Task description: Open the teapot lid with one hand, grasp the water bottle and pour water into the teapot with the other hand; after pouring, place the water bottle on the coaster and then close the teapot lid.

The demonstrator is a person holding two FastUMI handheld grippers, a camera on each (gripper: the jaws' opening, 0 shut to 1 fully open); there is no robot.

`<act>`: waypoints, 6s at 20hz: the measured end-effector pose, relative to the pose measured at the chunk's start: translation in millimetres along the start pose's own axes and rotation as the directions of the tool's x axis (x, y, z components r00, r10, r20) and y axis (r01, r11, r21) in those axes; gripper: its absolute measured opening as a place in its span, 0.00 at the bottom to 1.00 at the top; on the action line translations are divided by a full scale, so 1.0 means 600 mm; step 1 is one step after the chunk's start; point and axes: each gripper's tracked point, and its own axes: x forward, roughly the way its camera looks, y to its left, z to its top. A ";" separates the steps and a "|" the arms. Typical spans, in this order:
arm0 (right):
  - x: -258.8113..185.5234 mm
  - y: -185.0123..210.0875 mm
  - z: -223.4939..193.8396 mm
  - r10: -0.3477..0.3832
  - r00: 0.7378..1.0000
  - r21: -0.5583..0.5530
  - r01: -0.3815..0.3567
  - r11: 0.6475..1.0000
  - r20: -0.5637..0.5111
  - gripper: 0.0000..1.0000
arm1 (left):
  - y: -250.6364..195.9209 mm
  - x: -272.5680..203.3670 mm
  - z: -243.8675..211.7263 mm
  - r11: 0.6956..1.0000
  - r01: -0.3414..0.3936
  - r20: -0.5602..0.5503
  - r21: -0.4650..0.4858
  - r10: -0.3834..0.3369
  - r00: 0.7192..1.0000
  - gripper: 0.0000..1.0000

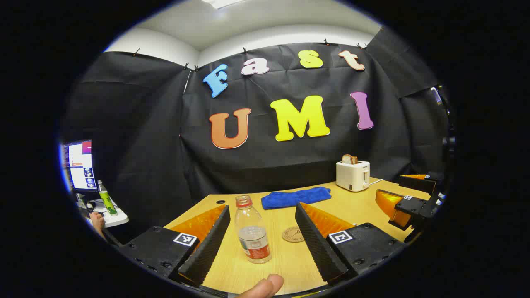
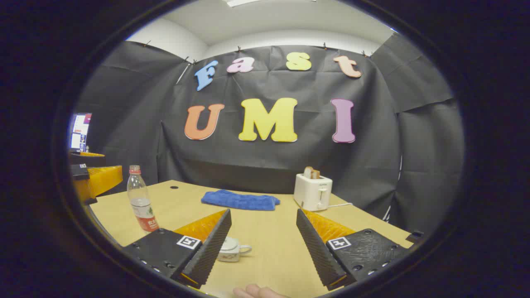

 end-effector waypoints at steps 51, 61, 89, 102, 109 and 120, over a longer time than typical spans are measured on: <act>0.099 0.058 -0.074 0.095 0.994 -0.006 -0.096 0.995 -0.055 0.00 | 0.008 0.080 -0.128 0.995 0.056 -0.137 -0.078 -0.066 0.988 1.00; 0.054 -0.021 -0.058 0.087 0.996 -0.071 -0.086 0.994 0.001 0.00 | -0.005 0.131 -0.172 0.993 0.101 -0.059 -0.062 -0.104 0.993 0.99; 0.028 -0.198 -0.114 0.029 0.998 -0.010 -0.030 1.000 -0.053 0.00 | -0.099 0.139 -0.176 0.703 0.162 -0.245 0.693 0.019 0.969 0.77; 0.032 -0.246 -0.147 -0.015 0.996 0.008 0.016 1.000 -0.089 0.00 | -0.115 0.135 -0.179 0.203 0.212 -0.237 0.956 0.104 0.966 0.77; 0.027 -0.247 -0.144 -0.006 0.997 0.013 0.007 1.000 -0.073 0.00 | -0.137 0.123 -0.176 0.004 0.252 -0.251 0.968 0.119 0.961 0.77; 0.031 -0.242 -0.158 0.012 0.996 0.009 -0.012 1.000 -0.088 0.00 | -0.138 0.128 -0.165 -0.197 0.277 -0.250 0.940 0.150 0.956 0.77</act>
